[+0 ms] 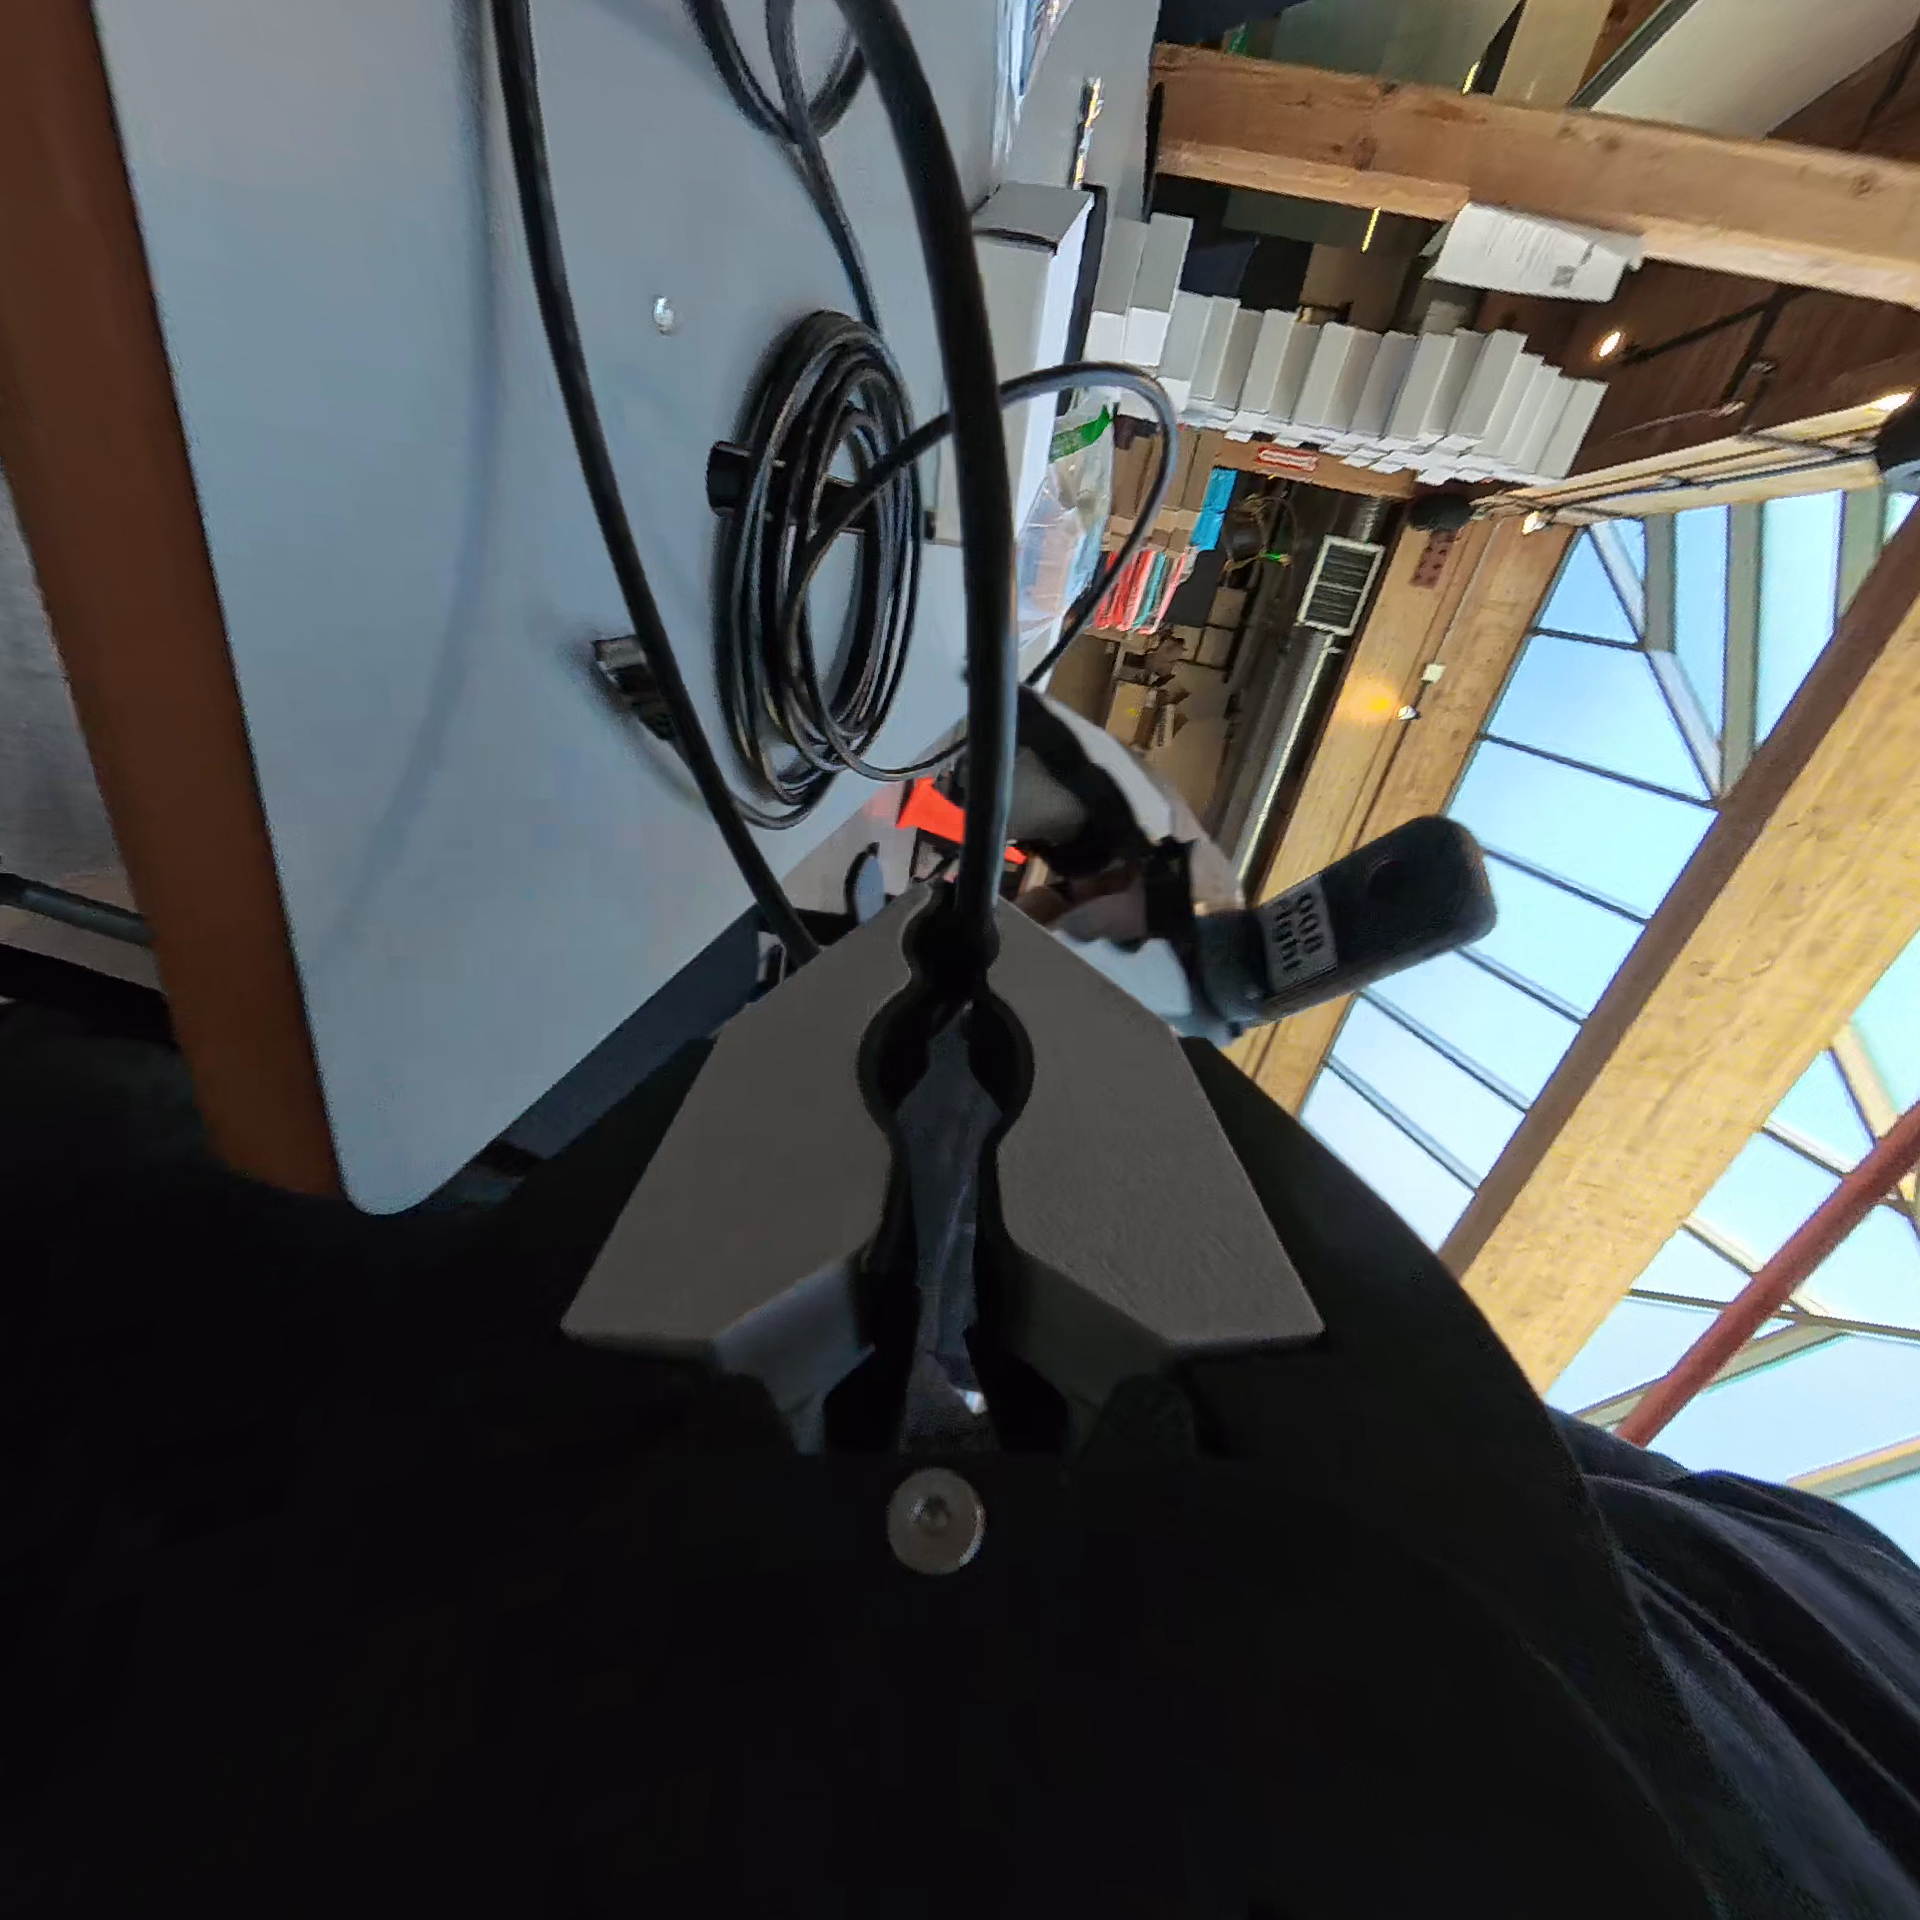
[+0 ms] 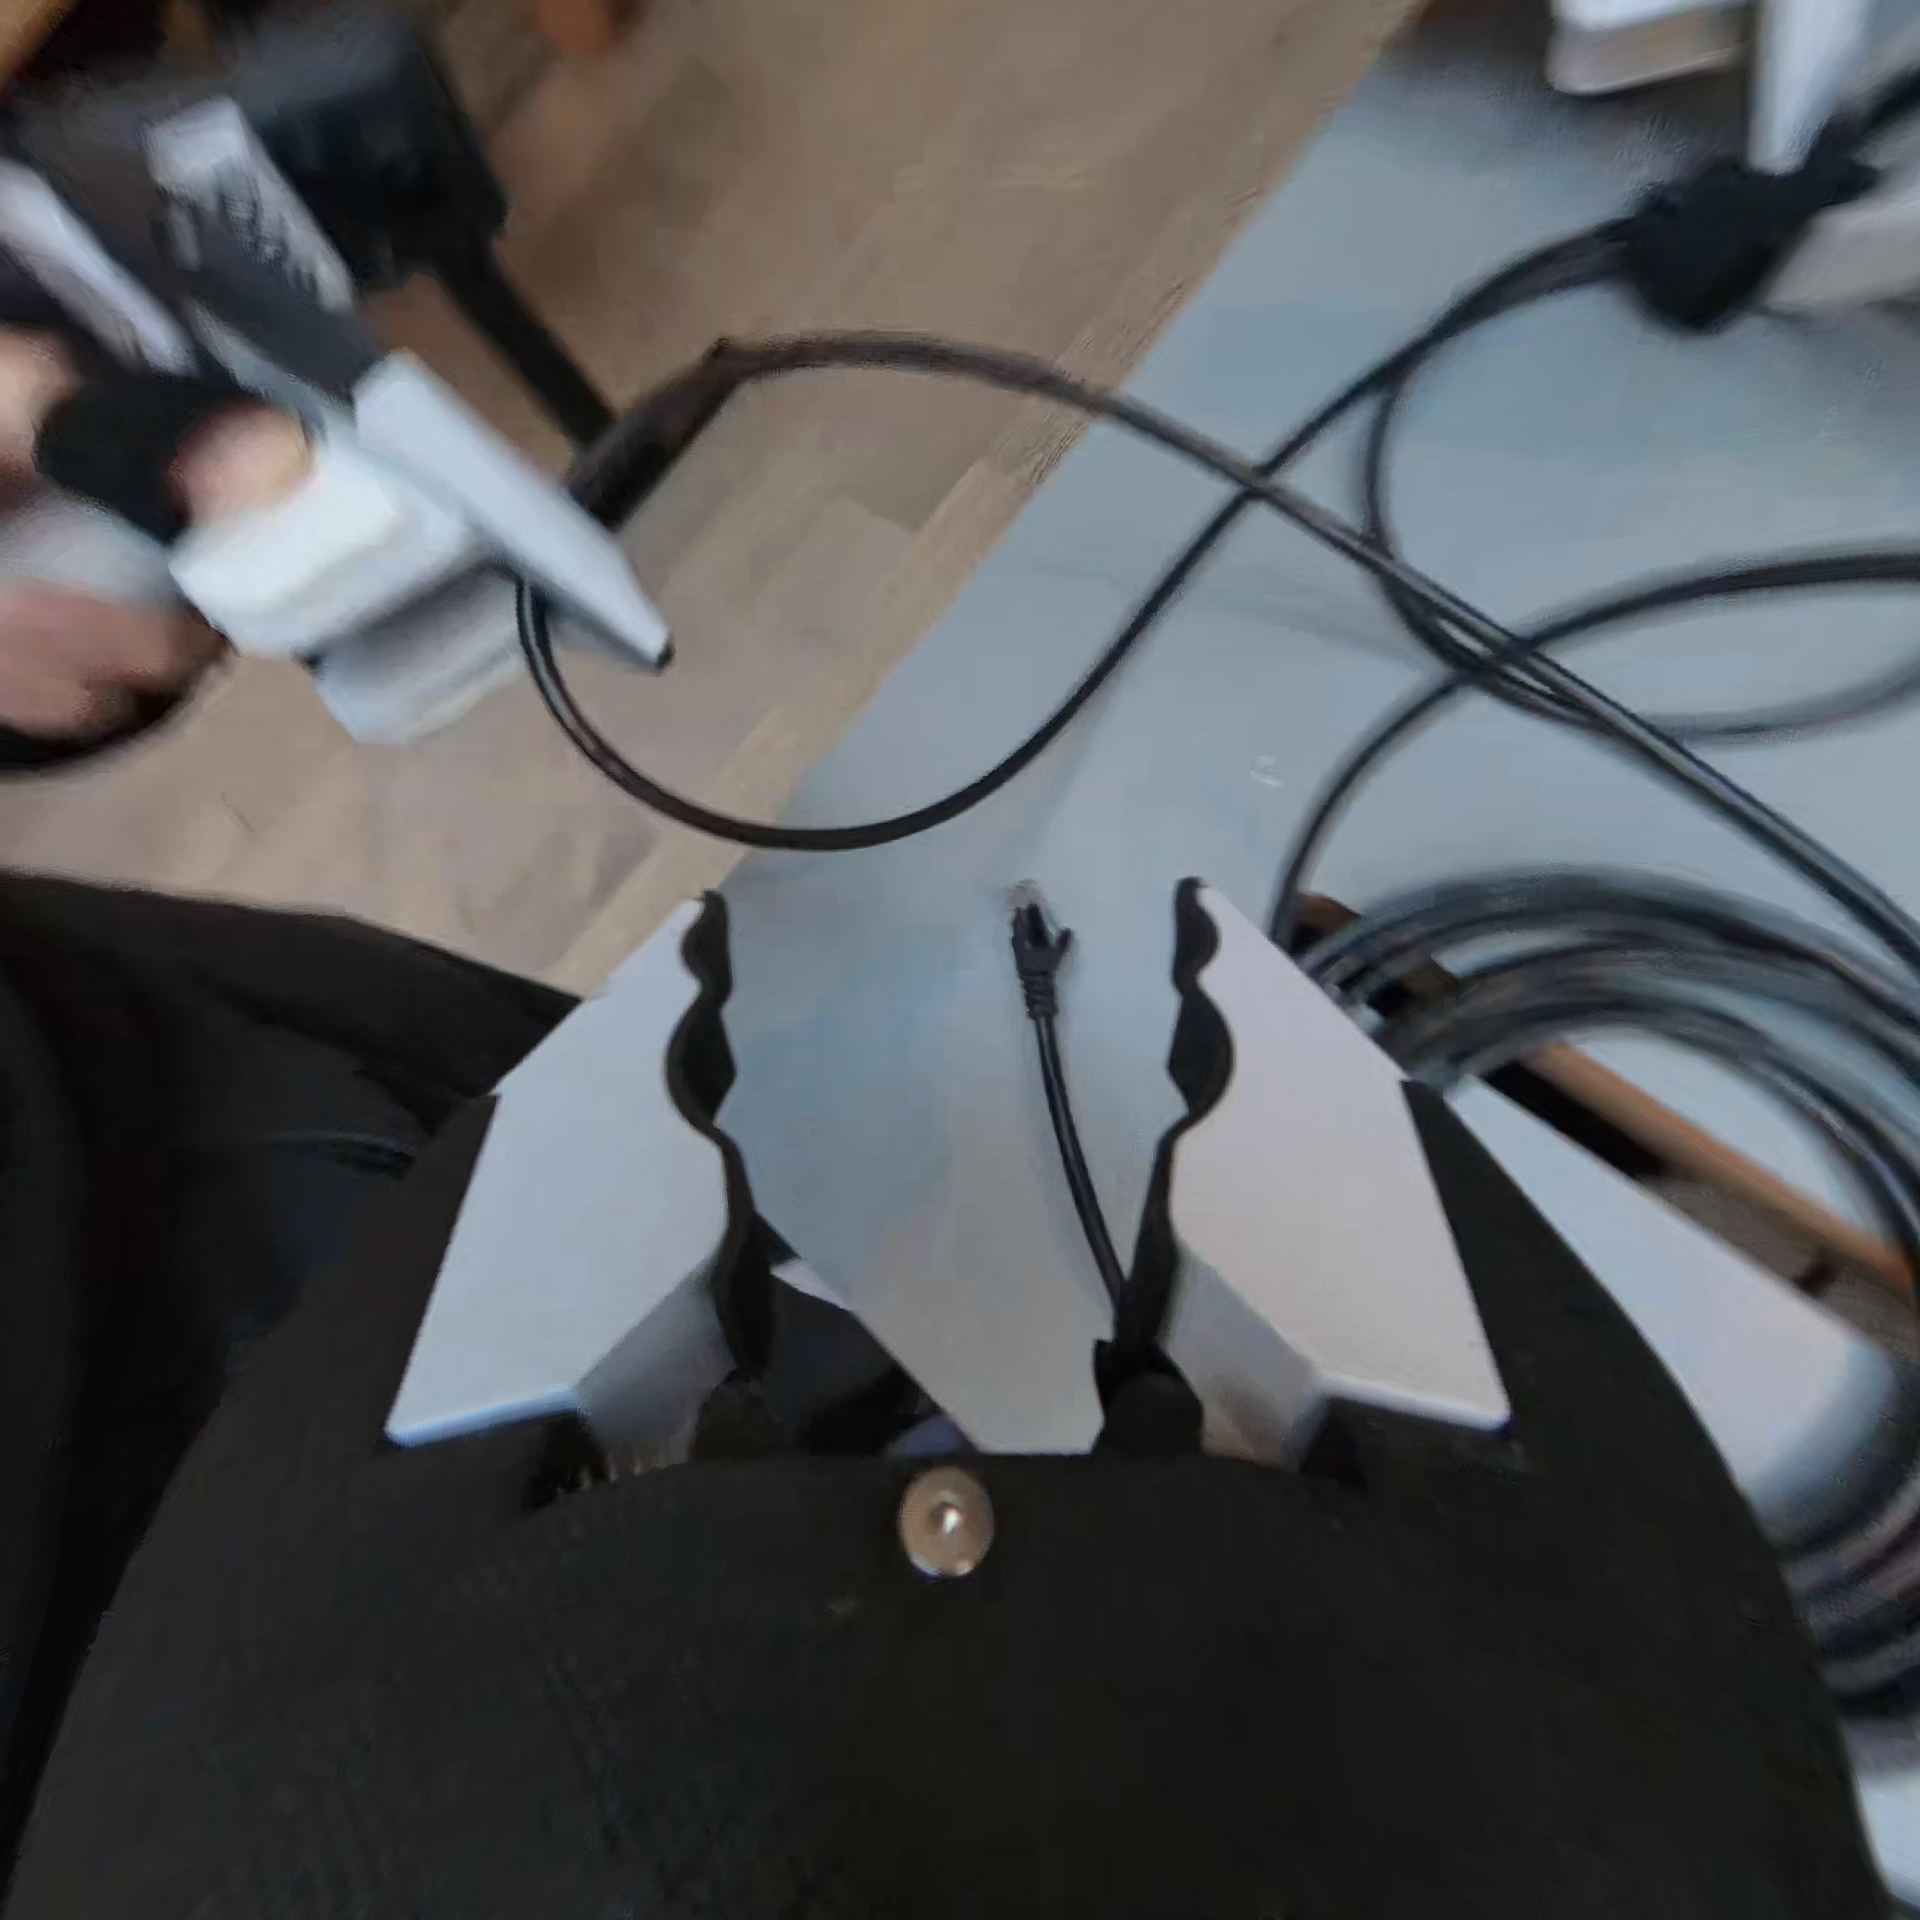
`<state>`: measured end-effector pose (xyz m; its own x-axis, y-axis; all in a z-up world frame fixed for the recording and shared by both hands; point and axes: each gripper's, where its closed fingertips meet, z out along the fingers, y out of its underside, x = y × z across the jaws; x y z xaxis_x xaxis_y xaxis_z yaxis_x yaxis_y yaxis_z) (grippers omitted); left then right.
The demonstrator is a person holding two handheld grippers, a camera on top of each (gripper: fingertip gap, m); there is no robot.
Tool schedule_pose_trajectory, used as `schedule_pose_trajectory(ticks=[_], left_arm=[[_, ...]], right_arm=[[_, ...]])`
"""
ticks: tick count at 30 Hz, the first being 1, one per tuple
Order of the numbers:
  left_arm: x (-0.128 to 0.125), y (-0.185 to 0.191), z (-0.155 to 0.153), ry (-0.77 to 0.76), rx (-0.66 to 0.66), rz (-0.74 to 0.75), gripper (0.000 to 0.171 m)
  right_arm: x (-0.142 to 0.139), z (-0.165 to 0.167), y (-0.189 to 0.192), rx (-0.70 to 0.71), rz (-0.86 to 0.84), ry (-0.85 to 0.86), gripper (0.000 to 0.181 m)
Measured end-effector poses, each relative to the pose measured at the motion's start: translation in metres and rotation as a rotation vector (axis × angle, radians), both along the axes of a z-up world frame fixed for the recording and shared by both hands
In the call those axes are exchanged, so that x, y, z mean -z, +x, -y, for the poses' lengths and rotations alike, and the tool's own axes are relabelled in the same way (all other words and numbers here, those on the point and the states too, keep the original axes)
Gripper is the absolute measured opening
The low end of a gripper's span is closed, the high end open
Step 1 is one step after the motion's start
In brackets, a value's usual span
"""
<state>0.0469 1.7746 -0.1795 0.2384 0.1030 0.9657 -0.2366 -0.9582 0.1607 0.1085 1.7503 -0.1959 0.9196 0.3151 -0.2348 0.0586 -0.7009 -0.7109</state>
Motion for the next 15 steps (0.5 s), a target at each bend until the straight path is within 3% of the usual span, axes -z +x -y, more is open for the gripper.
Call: schedule_pose_trajectory(ticks=[3, 7, 9, 13, 15], left_arm=[[-0.016, 0.005, 0.001, -0.017, -0.004, 0.03, 0.0], [-0.033, 0.007, 0.004, -0.001, 0.014, 0.057, 0.0], [-0.04, 0.007, 0.001, -0.011, -0.003, 0.075, 0.0], [-0.043, 0.007, 0.0, 0.001, 0.004, 0.078, 0.0], [-0.047, 0.008, -0.001, -0.012, 0.008, 0.087, 0.0]], right_arm=[[0.041, -0.011, -0.034, -0.199, 0.236, 0.047, 0.089], [0.03, -0.042, -0.042, -0.167, 0.37, 0.222, 0.07], [0.028, -0.051, -0.044, -0.146, 0.356, 0.241, 0.057], [0.031, -0.05, -0.052, -0.165, 0.309, 0.232, 0.014], [0.032, -0.047, -0.056, -0.177, 0.304, 0.226, 0.01]])
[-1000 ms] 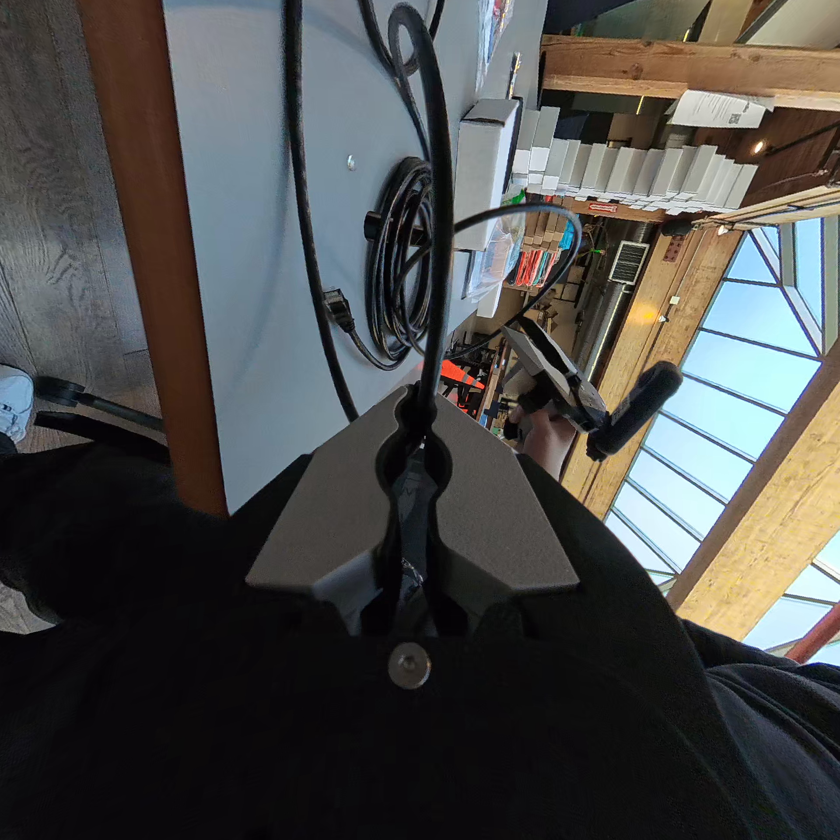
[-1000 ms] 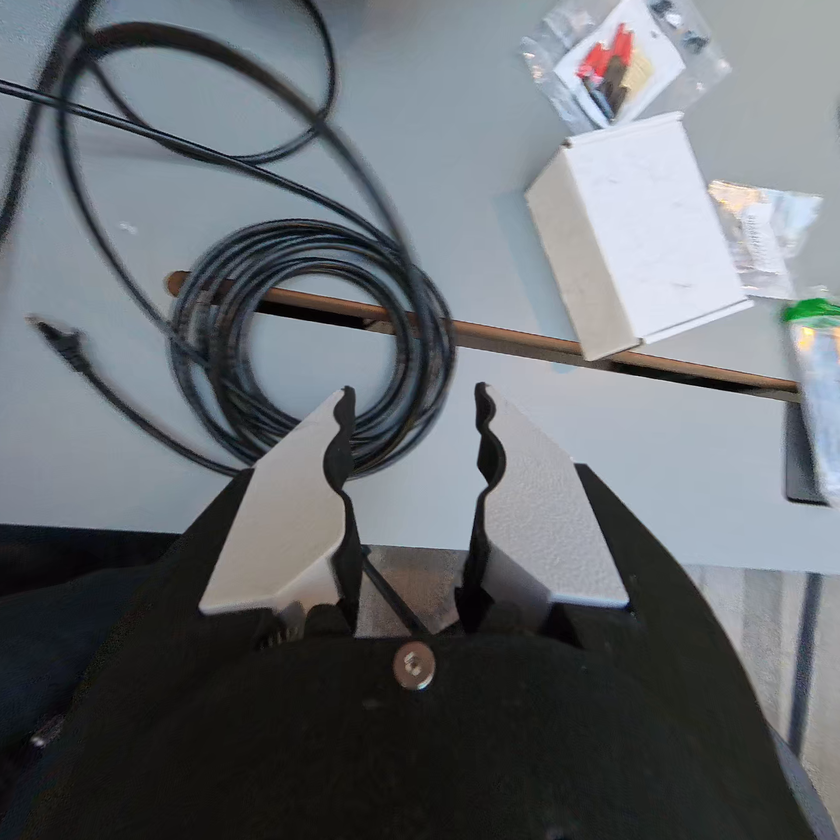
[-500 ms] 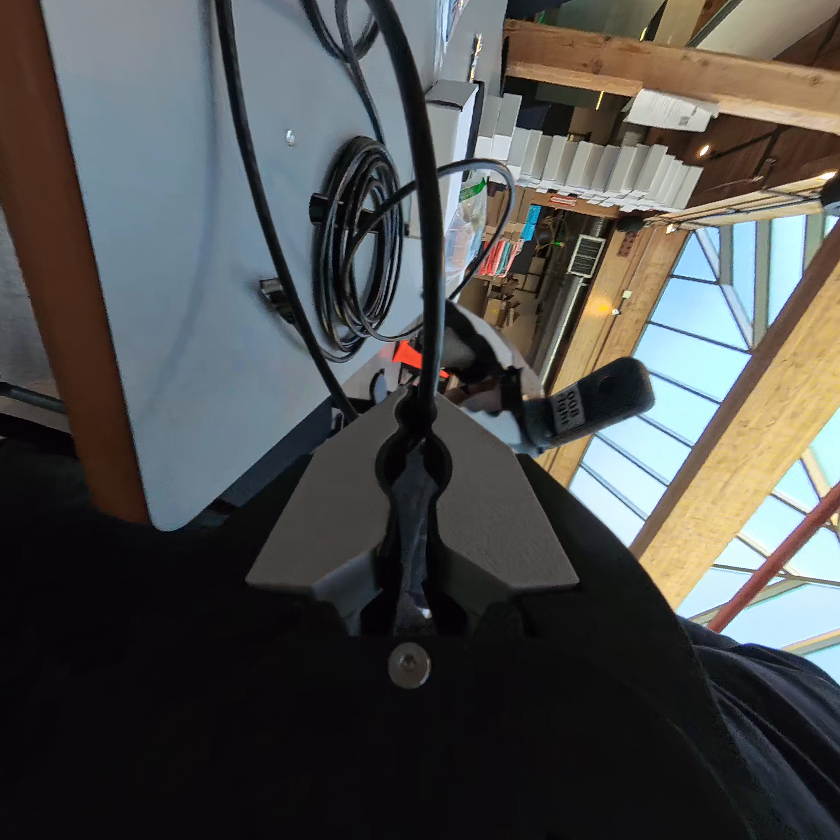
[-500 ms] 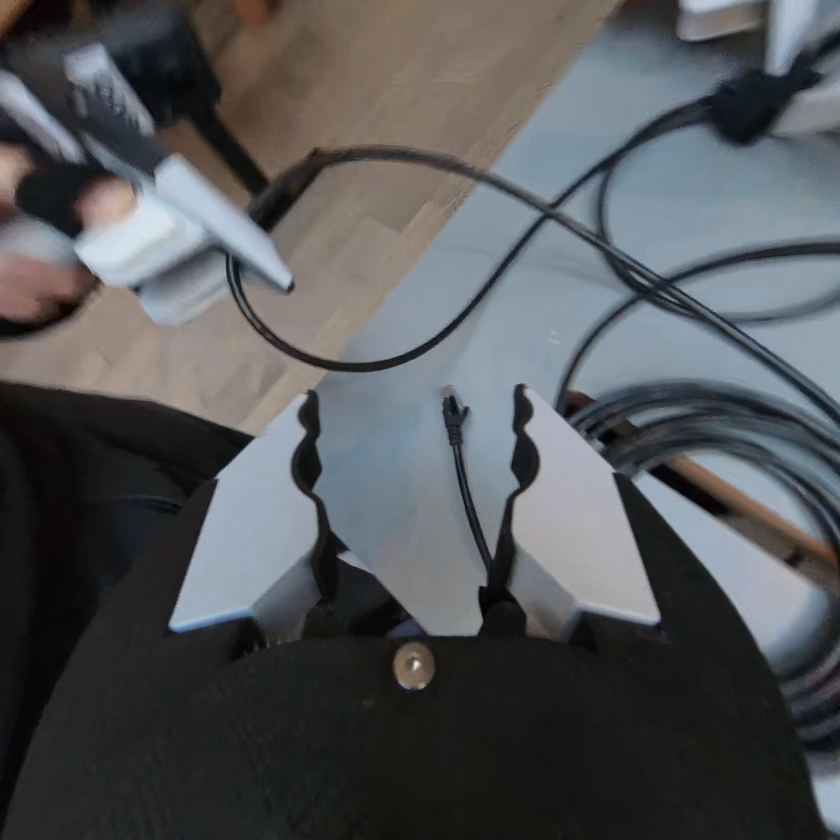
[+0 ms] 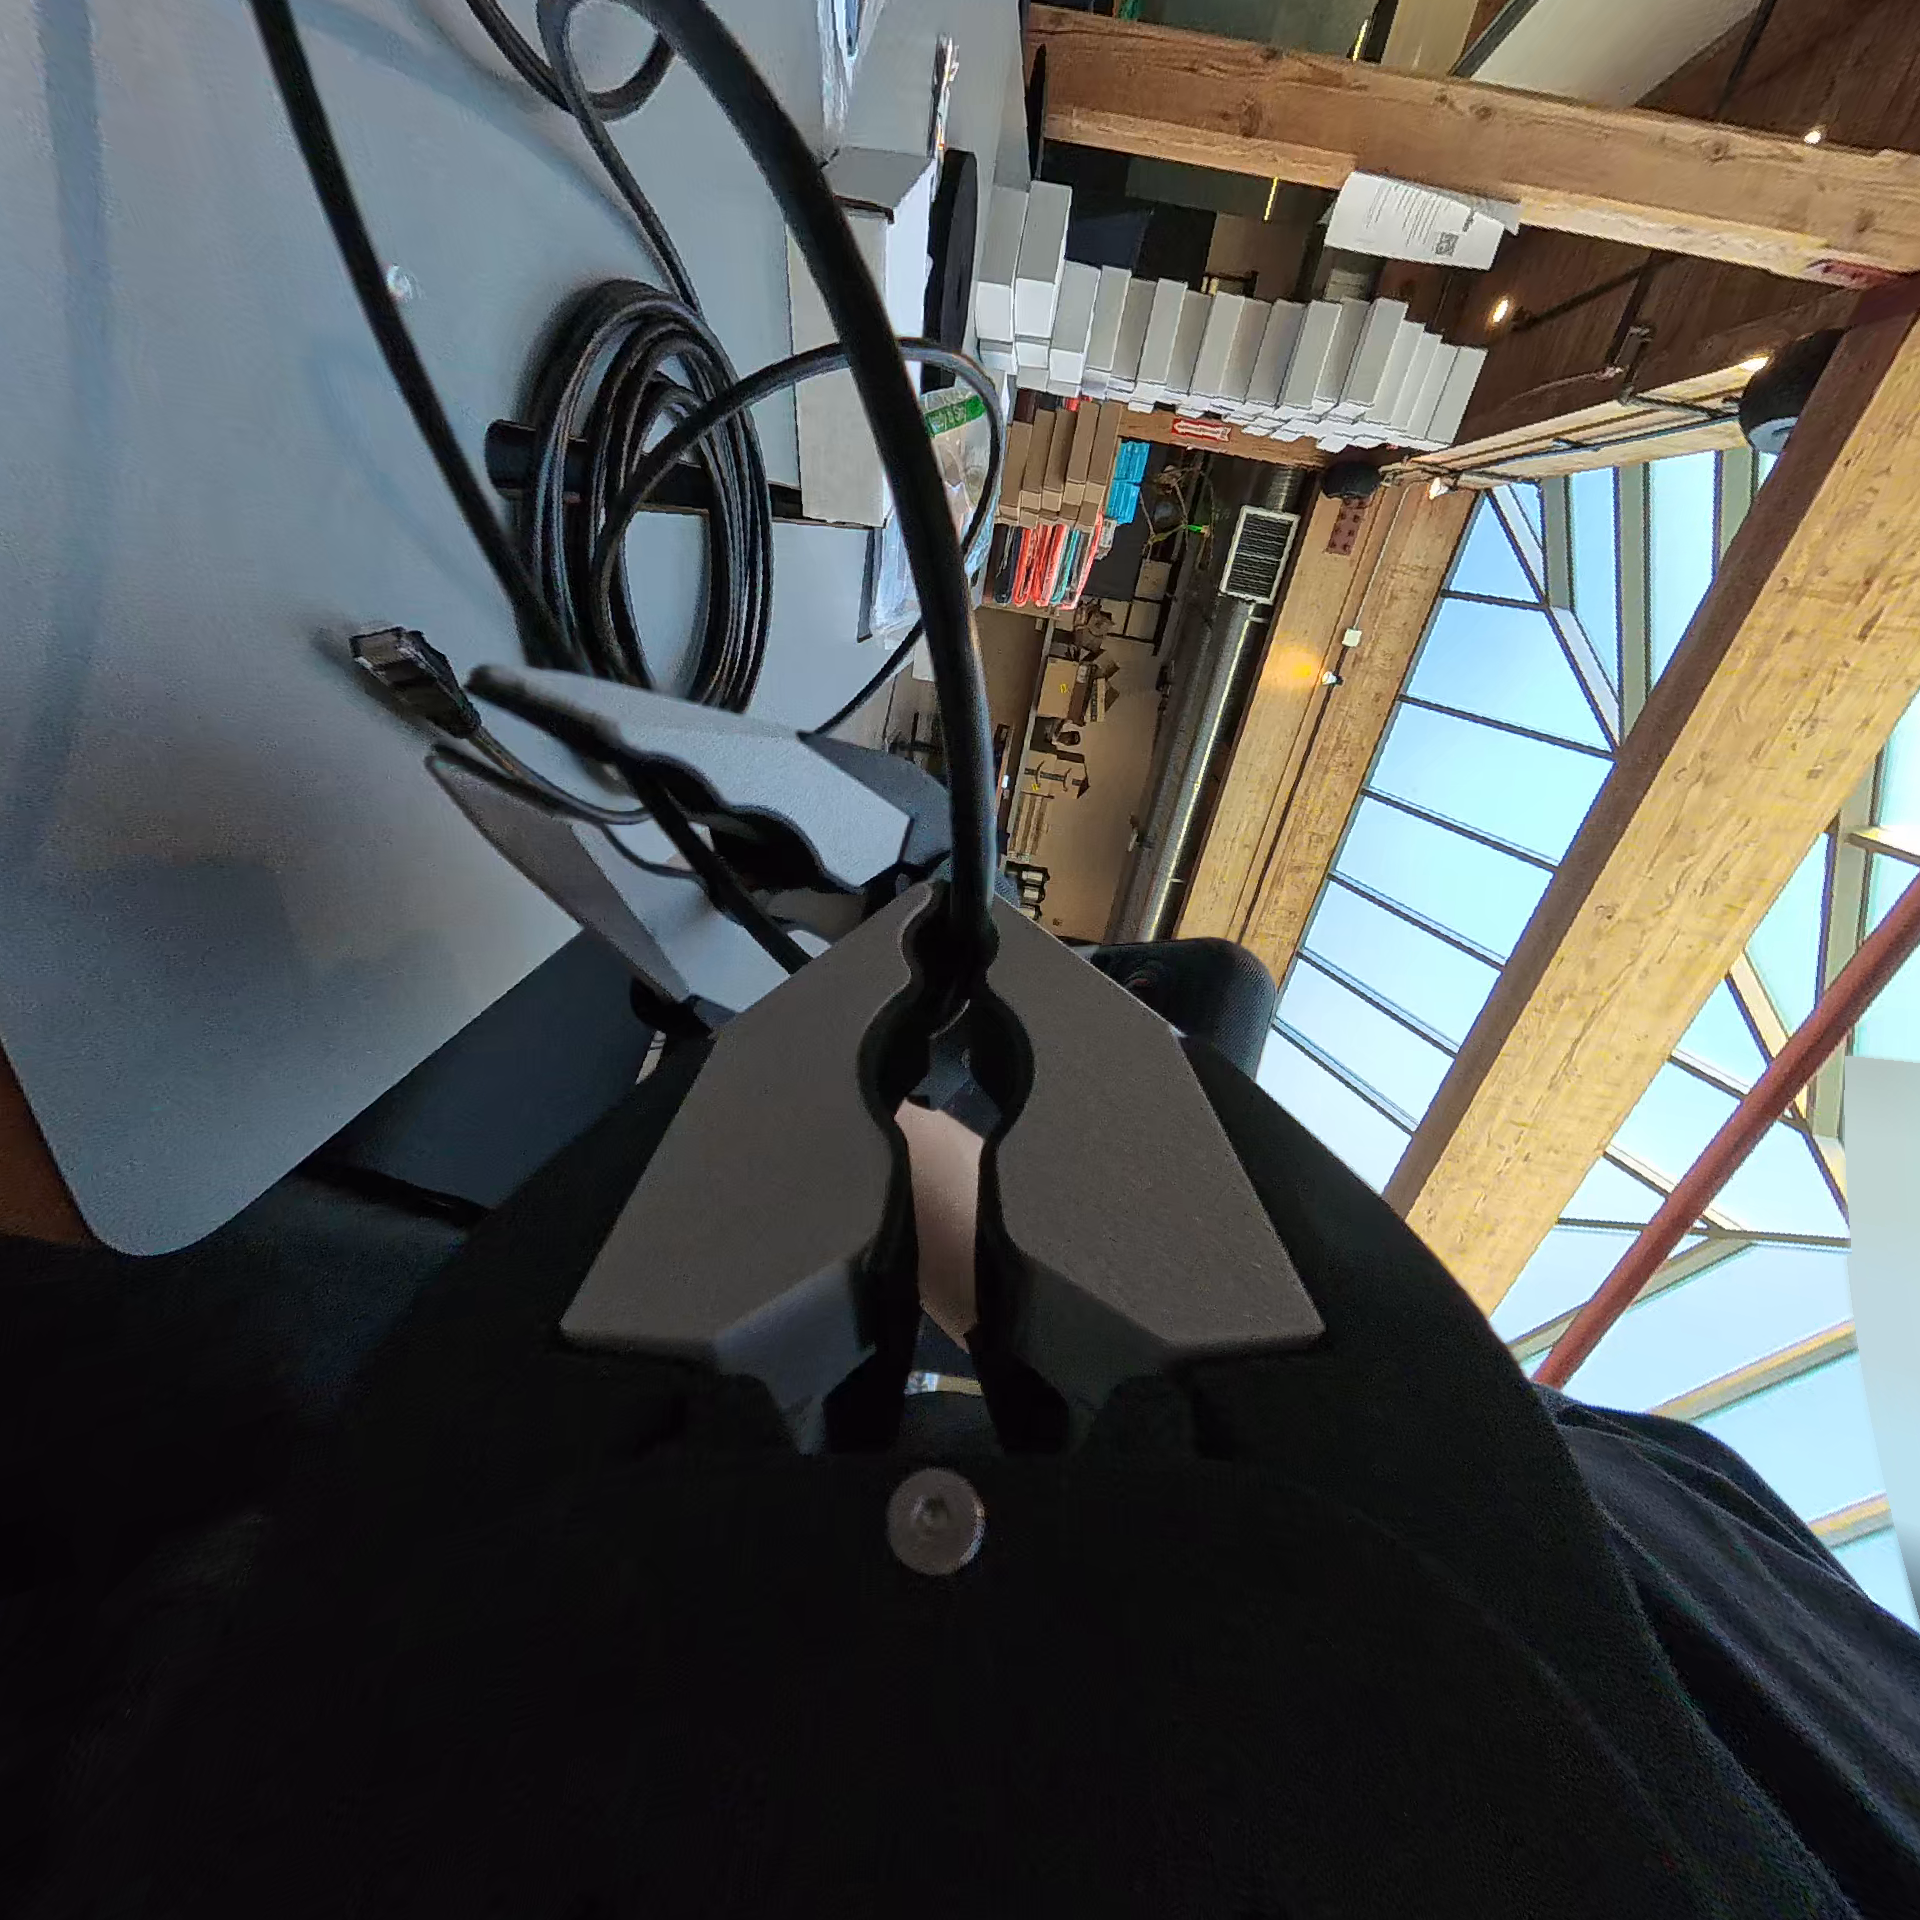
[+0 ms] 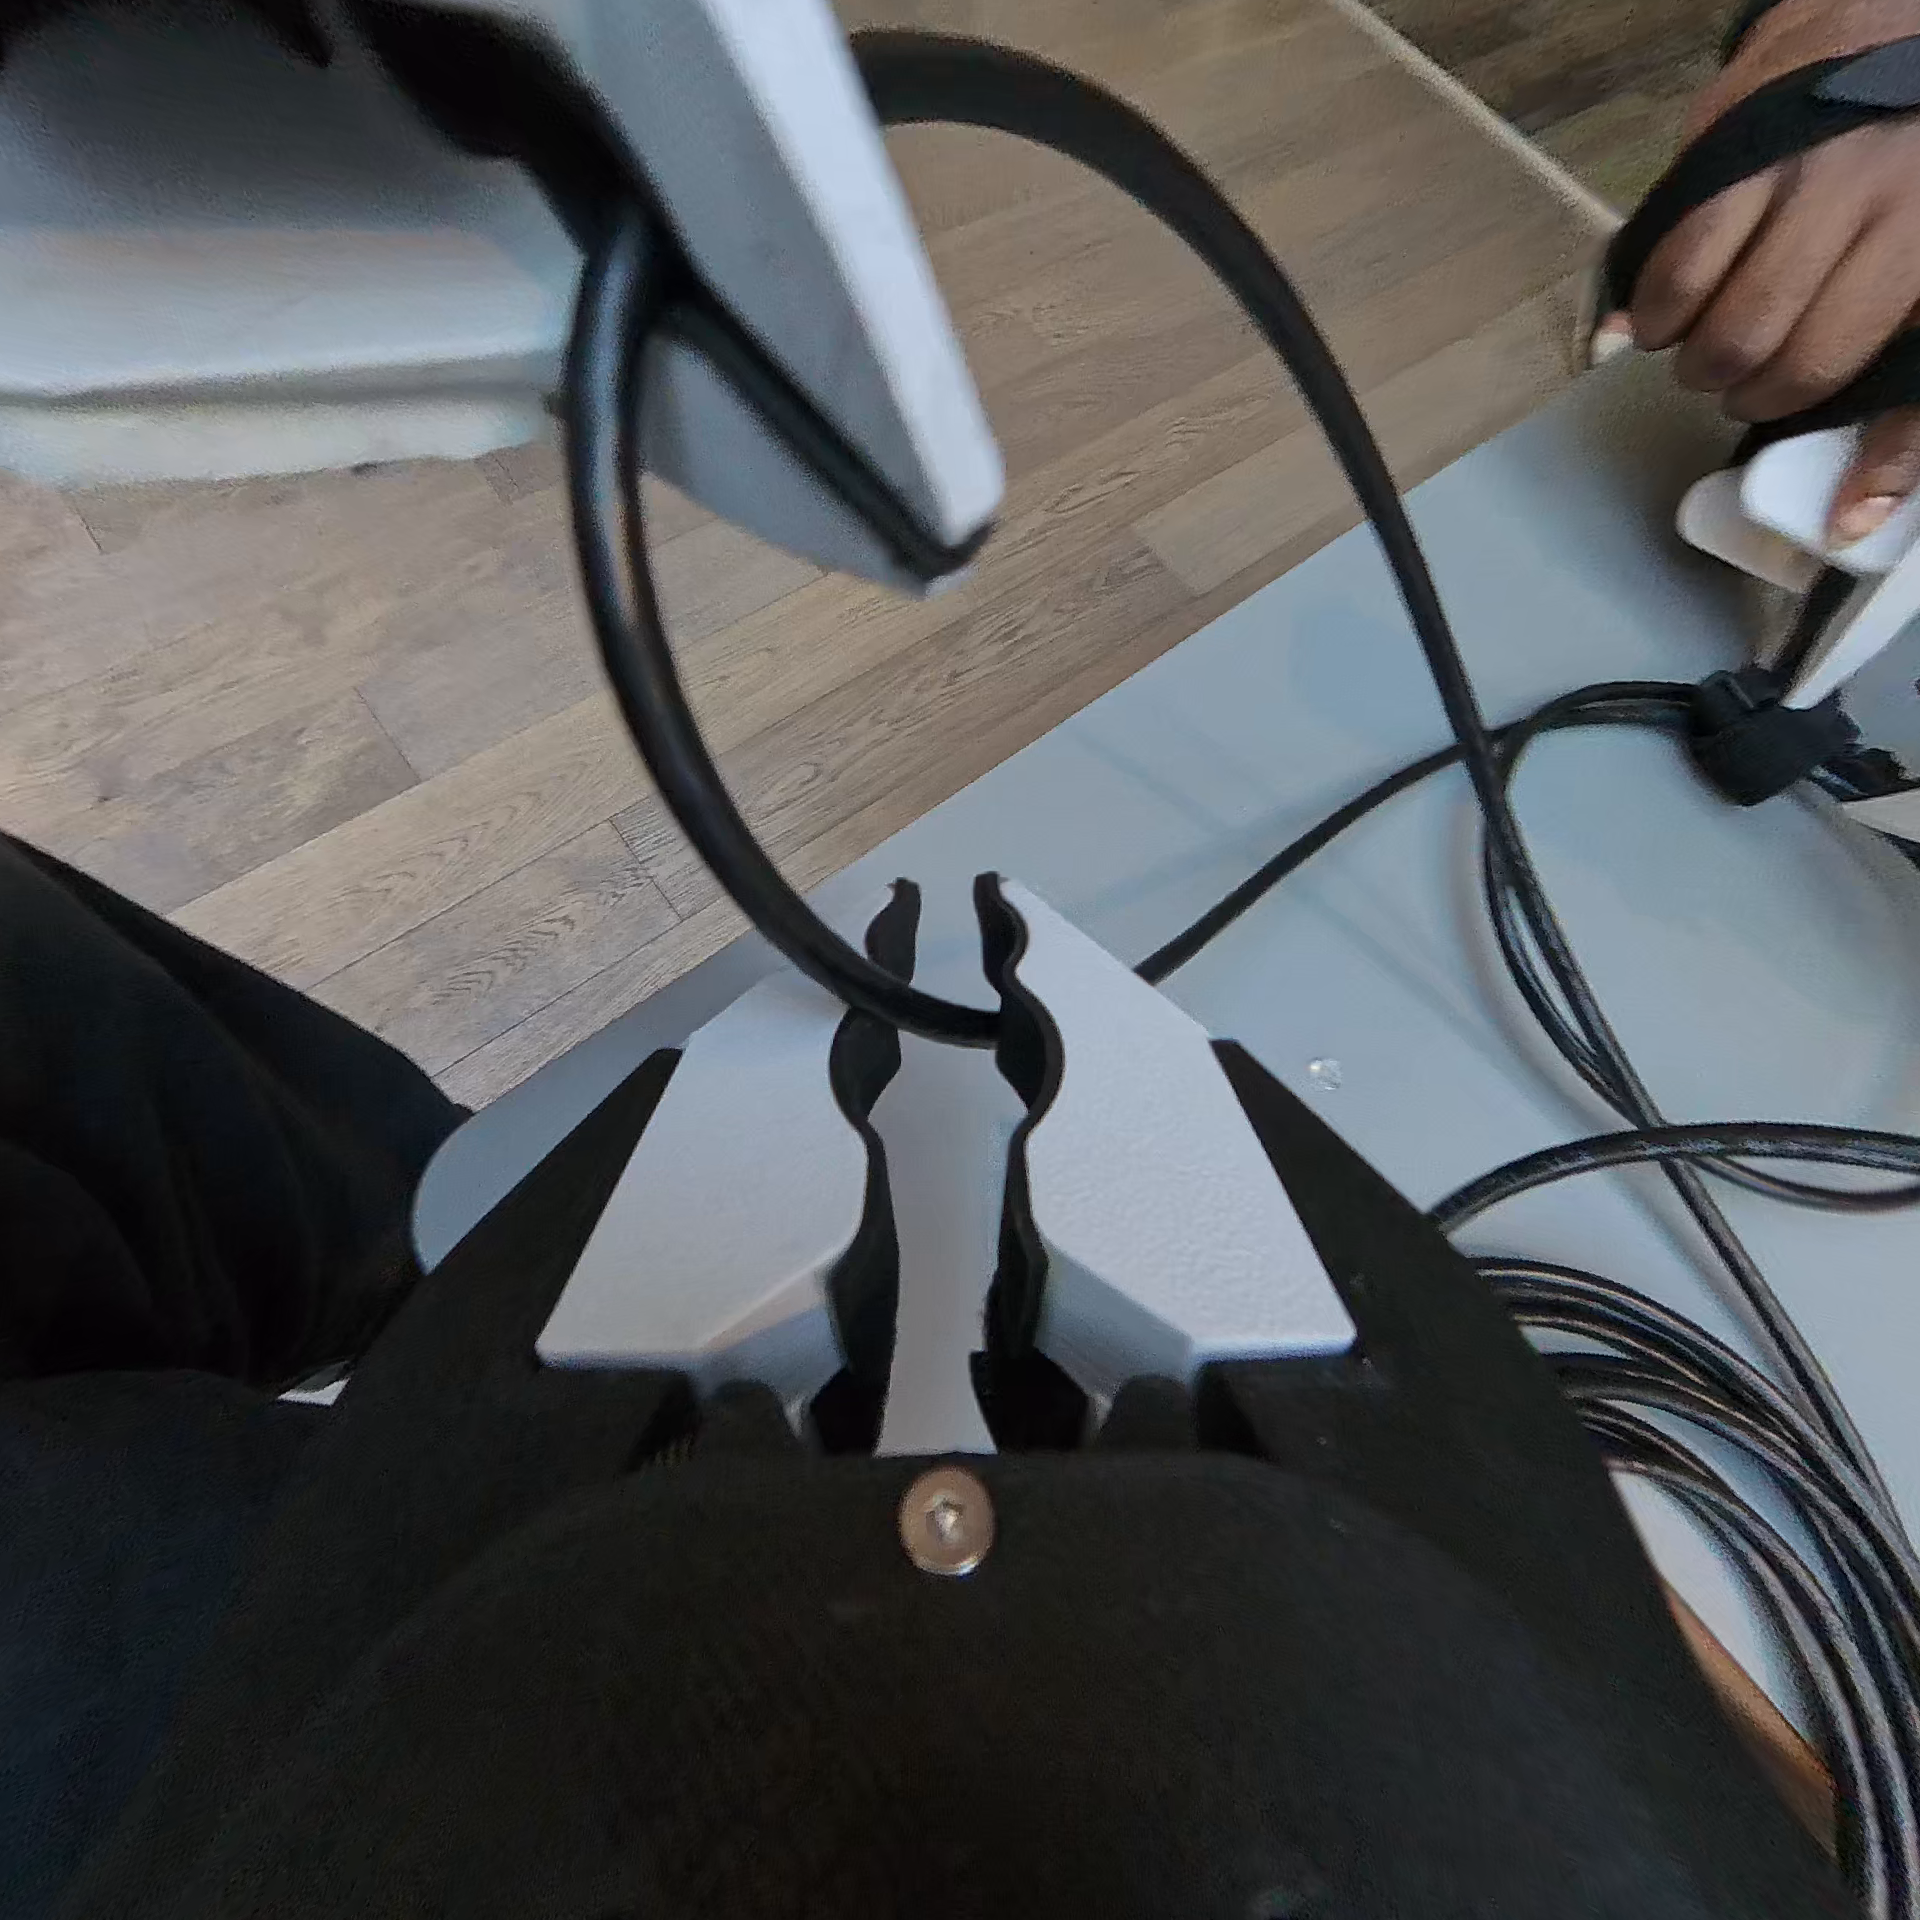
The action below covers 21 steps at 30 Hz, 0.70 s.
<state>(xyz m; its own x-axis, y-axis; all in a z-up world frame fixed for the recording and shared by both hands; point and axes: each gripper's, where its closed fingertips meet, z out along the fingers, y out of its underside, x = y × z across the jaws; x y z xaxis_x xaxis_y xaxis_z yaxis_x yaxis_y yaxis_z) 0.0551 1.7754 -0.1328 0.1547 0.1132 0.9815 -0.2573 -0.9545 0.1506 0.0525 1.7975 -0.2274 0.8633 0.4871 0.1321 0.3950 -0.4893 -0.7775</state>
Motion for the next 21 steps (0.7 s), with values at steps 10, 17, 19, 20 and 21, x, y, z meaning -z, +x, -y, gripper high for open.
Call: schedule_pose_trajectory(ticks=[10, 17, 19, 20, 21], left_arm=[[-0.025, 0.02, -0.008, 0.077, 0.099, 0.081, 0.0], [-0.037, 0.027, -0.012, 0.124, 0.165, 0.124, 0.001], [-0.035, 0.025, -0.013, 0.149, 0.179, 0.121, 0.006], [-0.033, 0.023, -0.014, 0.172, 0.181, 0.11, 0.009], [-0.031, 0.02, -0.016, 0.196, 0.183, 0.094, 0.013]], right_arm=[[-0.018, 0.005, -0.01, 0.027, -0.132, -0.009, 0.0], [-0.029, 0.005, -0.008, 0.075, -0.213, -0.034, 0.0], [-0.029, 0.006, -0.008, 0.089, -0.226, -0.048, 0.0], [-0.028, 0.007, -0.007, 0.095, -0.232, -0.056, 0.0], [-0.027, 0.008, -0.006, 0.105, -0.235, -0.061, 0.0]])
